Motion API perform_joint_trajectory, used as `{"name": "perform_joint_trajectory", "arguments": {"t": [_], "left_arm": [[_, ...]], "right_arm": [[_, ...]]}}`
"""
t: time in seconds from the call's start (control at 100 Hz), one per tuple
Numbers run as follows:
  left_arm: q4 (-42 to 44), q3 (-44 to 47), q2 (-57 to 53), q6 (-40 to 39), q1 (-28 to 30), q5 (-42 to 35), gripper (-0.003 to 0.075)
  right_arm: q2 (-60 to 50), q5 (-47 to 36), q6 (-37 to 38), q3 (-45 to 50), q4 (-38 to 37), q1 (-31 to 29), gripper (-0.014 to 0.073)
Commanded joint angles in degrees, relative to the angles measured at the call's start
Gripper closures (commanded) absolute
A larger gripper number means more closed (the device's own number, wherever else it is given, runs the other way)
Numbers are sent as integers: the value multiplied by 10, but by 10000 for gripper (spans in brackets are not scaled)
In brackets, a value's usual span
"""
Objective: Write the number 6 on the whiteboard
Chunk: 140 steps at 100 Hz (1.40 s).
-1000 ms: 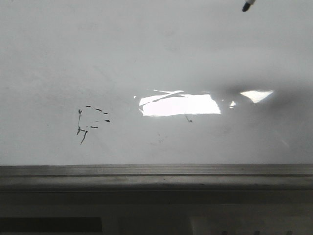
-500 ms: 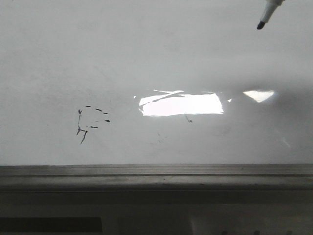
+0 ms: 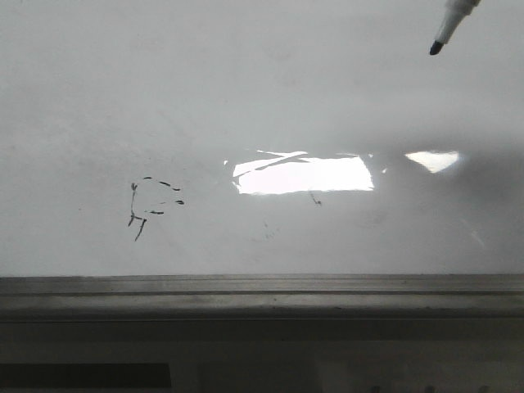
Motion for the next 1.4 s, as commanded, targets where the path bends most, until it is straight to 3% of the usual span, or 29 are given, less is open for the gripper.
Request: {"name": "perform_joint_trajectory", "arguments": {"t": [0.0, 0.09, 0.17, 0.26, 0.33, 0.43, 0.65, 1.08, 1.19, 1.39], "left_arm": [[-33, -17, 4, -3, -1, 15, 741], [-33, -17, 4, -3, -1, 15, 741], [-33, -17, 4, -3, -1, 15, 741], [-33, -17, 4, -3, -1, 15, 741], [-33, -17, 4, -3, -1, 15, 741], [-33, -17, 4, -3, -1, 15, 741], [-33, -17, 4, -3, -1, 15, 741], [-33, -17, 4, -3, -1, 15, 741], [-33, -17, 4, -3, -1, 15, 741], [-33, -17, 4, -3, -1, 15, 741]], "right_arm": [[-2, -38, -12, -21, -1, 7, 636], [-2, -38, -100, -21, 20, 19, 639], [-2, -38, -238, -21, 63, 37, 641], [-2, -29, -386, -21, 145, 60, 665], [-1, -21, -439, -21, 209, 76, 665], [0, -1, -439, -22, 252, 85, 665], [0, 76, -436, -67, 255, 85, 665], [12, 204, -326, -112, 234, 85, 665], [12, 167, -326, -111, 212, 85, 665], [12, 29, -327, -111, 187, 85, 665]]}}
